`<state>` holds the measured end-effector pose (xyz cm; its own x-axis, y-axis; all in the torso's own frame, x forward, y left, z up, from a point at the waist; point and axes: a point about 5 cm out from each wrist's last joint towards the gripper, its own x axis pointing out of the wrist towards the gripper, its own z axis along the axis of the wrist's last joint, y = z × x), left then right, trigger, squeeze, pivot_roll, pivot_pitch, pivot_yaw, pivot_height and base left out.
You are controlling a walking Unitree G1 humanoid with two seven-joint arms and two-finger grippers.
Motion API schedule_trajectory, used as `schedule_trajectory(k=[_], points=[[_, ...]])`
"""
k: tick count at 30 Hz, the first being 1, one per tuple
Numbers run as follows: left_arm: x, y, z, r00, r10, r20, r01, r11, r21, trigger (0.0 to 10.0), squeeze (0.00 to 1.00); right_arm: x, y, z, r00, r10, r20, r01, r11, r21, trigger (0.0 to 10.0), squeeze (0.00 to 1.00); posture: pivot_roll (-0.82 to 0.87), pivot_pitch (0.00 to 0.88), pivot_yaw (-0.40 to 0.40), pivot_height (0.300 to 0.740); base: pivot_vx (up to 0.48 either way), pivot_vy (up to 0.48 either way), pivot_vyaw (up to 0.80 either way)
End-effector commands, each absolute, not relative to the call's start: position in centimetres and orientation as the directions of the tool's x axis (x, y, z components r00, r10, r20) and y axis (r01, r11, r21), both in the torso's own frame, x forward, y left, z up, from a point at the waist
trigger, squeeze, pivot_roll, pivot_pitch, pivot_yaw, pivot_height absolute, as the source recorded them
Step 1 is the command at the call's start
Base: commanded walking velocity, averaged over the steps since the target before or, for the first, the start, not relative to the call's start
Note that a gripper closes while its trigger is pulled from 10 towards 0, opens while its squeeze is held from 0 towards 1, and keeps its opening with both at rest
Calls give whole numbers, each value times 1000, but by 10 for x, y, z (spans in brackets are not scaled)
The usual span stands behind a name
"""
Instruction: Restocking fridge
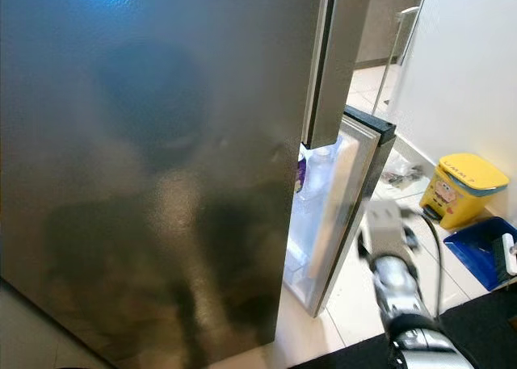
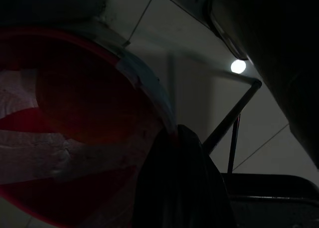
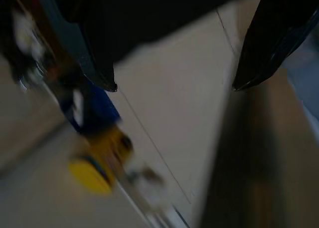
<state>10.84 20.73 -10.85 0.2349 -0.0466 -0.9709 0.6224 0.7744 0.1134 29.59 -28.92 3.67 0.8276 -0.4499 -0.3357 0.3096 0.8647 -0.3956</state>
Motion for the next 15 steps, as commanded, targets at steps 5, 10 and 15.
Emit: schedule_trajectory(k=[5,10,15], points=[[109,209,-108,238,-38,-971,624,772,122,10000,0,248,-286,-14,713,-441,-545,252,887,-388,10000,0,-32,0,21,740,0,0,0],[111,207,-108,243,-41,-969,622,774,123,10000,0,198,-270,-57,589,-367,-720,123,921,-369,10000,0,-28,0,14,740,0,0,0],[113,205,-108,244,-45,-969,620,776,120,10000,0,135,-255,-90,417,-301,-857,-5,943,-334,10000,0,-25,0,11,740,0,-280,0]])
